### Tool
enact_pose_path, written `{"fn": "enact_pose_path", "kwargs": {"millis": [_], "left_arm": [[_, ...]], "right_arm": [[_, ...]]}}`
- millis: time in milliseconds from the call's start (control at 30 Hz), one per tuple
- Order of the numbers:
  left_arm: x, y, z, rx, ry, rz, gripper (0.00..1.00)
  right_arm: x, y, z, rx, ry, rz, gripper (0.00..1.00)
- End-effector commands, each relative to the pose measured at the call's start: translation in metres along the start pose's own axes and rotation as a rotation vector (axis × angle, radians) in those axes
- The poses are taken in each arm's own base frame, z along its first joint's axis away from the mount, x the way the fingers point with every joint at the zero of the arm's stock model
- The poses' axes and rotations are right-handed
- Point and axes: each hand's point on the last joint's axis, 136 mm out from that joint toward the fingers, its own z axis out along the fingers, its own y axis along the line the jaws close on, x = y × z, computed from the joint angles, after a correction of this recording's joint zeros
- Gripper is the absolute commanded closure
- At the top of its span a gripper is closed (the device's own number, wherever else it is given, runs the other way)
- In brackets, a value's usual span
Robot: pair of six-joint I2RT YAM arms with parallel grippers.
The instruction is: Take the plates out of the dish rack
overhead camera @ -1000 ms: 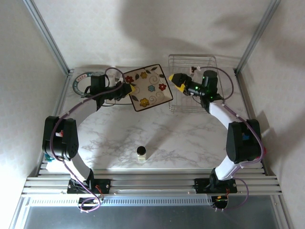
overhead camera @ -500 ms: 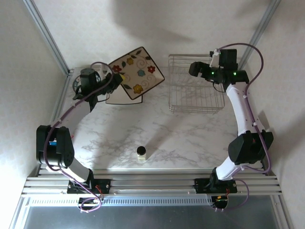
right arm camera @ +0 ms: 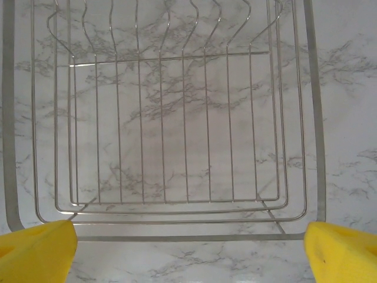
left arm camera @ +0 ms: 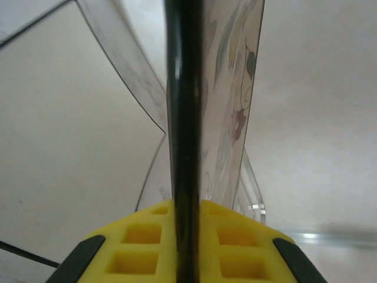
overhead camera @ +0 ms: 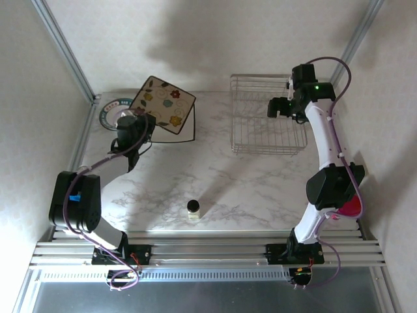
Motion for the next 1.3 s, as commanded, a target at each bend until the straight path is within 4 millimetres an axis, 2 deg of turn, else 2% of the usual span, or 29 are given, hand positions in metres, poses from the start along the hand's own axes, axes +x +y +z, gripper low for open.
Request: {"fn": "enact_pose_path", "kwargs": {"millis": [0, 267, 733, 1267], "left_arm": [[-0.038, -0.095, -0.026, 0.365, -0.241, -0.105, 1.0], [-0.02, -0.066, -0.018, 0.309, -0.333, -0.245, 1.0], [0.016, -0.031, 0.025, 0.247, -0.311, -0.358, 1.0], [0.024, -0.005, 0.042, 0.2, -0.311, -0.373, 1.0]], "right_arm": [[0.0, -0.003, -0.013, 0.025, -0.005, -0.028, 0.01], [0.009, -0.002, -0.005, 0.028, 0.025, -0.042, 0.01], [0.014, -0.001, 0.008, 0.025, 0.052, -0.064, 0.01], [0.017, 0.0, 0.026, 0.025, 0.087, -0.079, 0.01]]}}
